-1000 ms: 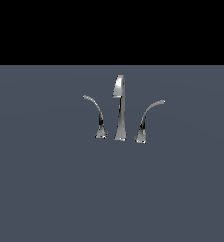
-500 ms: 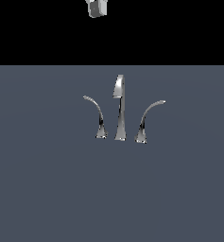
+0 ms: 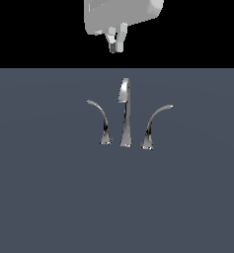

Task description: Turn on the faucet by rotating a designated handle.

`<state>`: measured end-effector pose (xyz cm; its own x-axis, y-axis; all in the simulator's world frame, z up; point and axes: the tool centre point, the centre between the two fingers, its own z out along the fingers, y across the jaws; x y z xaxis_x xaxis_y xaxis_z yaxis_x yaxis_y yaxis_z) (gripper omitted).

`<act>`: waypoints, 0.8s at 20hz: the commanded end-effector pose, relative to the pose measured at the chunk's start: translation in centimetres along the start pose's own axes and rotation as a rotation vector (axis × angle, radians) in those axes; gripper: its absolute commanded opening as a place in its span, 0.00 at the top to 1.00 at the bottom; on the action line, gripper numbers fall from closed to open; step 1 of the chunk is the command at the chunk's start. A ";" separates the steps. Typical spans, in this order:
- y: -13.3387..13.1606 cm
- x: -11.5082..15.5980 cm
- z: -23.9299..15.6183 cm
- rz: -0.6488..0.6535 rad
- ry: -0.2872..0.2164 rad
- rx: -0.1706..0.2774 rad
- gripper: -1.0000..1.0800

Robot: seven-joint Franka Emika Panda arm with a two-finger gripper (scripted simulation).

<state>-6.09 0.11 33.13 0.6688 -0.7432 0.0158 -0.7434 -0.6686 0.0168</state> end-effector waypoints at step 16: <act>-0.4 12.1 9.9 0.552 -0.011 0.003 1.00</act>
<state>1.70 -7.78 24.37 0.2331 -0.9724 0.0105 -0.9724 -0.2330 0.0072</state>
